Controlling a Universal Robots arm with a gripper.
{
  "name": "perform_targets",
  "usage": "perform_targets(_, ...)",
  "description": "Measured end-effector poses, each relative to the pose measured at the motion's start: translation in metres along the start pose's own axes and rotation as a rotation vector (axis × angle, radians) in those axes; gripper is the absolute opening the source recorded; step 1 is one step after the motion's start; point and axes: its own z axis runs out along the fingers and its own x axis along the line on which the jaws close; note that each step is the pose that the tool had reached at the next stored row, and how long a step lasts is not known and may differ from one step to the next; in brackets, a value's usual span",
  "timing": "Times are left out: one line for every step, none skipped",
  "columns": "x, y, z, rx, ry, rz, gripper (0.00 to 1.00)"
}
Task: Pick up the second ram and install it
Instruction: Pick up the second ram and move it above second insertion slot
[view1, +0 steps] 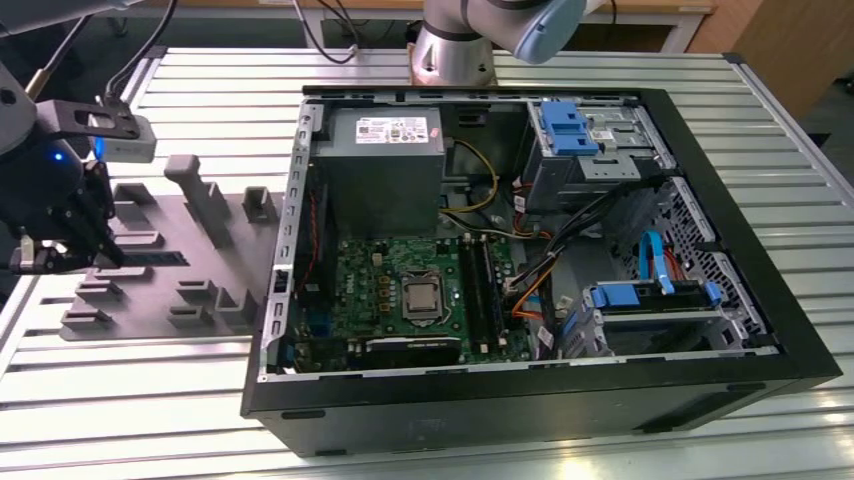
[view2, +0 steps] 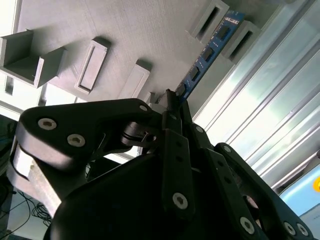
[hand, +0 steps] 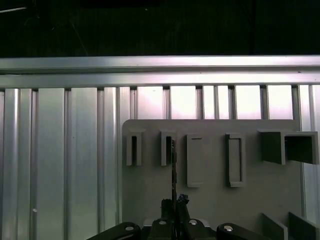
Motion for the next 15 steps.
perform_targets(0.0, 0.0, -0.0001, -0.0001, 0.0001, 0.0, 0.14)
perform_targets(0.0, 0.0, -0.0002, -0.0002, 0.0001, 0.0, 0.14)
perform_targets(0.0, 0.0, -0.0003, -0.0002, 0.0001, 0.0, 0.14)
perform_targets(0.0, 0.0, -0.0003, -0.0002, 0.0001, 0.0, 0.14)
perform_targets(0.0, 0.0, -0.0006, -0.0003, 0.0002, 0.0, 0.14)
perform_targets(0.0, 0.0001, -0.001, -0.0004, 0.0003, 0.0, 0.14)
perform_targets(0.0, 0.0001, -0.0015, -0.0005, 0.0004, 0.0, 0.14)
perform_targets(0.0, 0.0001, -0.0021, -0.0003, 0.0002, 0.0, 0.14)
perform_targets(-0.0001, 0.0001, -0.0027, -0.0002, 0.0002, 0.0, 0.14)
perform_targets(-0.0001, 0.0001, -0.0034, -0.0002, 0.0002, 0.0, 0.14)
perform_targets(-0.0001, 0.0002, -0.004, -0.0002, 0.0001, 0.0, 0.14)
perform_targets(-0.0001, 0.0002, -0.0046, -0.0002, 0.0002, 0.0, 0.14)
perform_targets(-0.0001, 0.0002, -0.0051, -0.0002, 0.0001, 0.0, 0.14)
perform_targets(-0.0001, 0.0002, -0.0056, -0.0001, 0.0001, 0.0, 0.14)
perform_targets(-0.0001, 0.0002, -0.0059, 0.0, 0.0, 0.0, 0.14)
